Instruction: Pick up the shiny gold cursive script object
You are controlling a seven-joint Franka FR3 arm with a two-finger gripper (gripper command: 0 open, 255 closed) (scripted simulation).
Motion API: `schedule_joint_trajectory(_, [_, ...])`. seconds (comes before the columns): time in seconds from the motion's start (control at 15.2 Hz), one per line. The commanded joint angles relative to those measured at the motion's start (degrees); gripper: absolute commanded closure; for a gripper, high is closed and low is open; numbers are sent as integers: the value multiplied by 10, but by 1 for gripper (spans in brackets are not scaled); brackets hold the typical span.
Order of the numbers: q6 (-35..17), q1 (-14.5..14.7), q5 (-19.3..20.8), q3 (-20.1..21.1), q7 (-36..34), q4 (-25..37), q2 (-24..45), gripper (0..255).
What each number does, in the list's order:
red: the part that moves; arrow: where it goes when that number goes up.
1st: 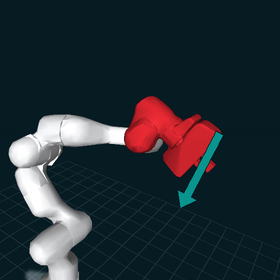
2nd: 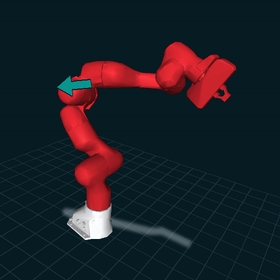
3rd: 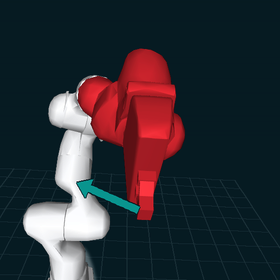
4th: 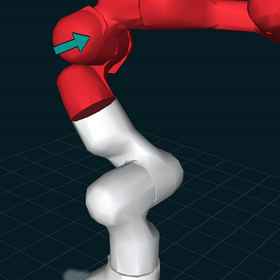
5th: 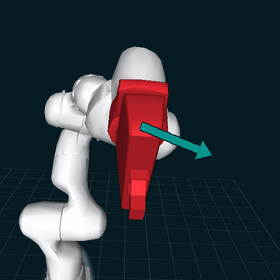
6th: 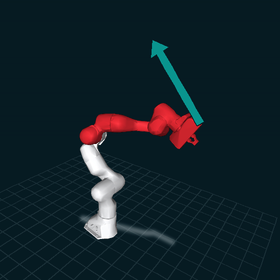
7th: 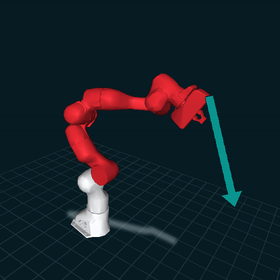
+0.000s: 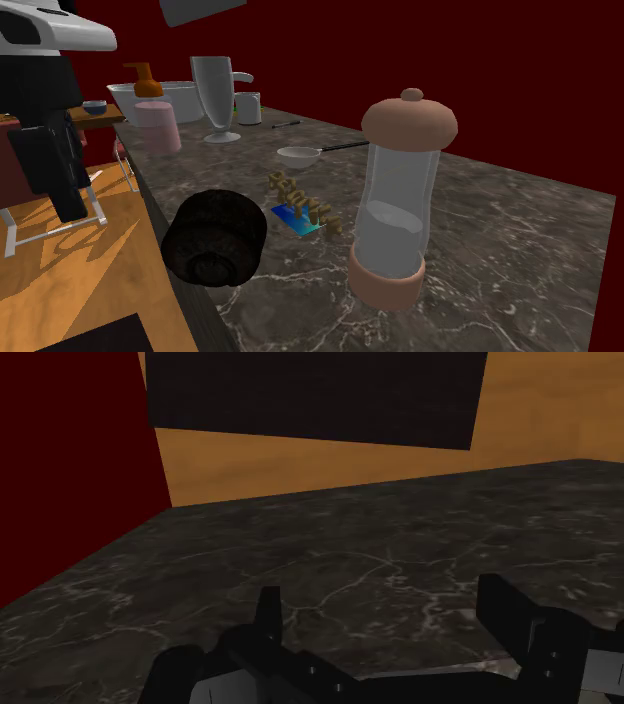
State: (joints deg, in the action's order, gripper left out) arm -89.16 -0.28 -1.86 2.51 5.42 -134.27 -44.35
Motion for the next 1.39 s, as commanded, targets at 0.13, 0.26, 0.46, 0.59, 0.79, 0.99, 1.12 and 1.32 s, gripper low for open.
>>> schedule_joint_trajectory(0.13, [-27, -15, -1, 16, -45, 21, 40, 0])
schedule_joint_trajectory(0.26, [-50, -30, 0, 31, -90, 45, 80, 0])
schedule_joint_trajectory(0.46, [-79, -54, 8, 50, -158, 86, 141, 0])
schedule_joint_trajectory(0.59, [-94, -69, 17, 61, -203, 118, 182, 0])
schedule_joint_trajectory(0.79, [-109, -91, 36, 75, -271, 169, 242, 0])
schedule_joint_trajectory(0.99, [-116, -110, 59, 84, -339, 226, 301, 0])
schedule_joint_trajectory(1.12, [-117, -121, 75, 87, -383, 266, 340, 0])
schedule_joint_trajectory(1.32, [-111, -133, 102, 88, -446, 331, 397, 0])
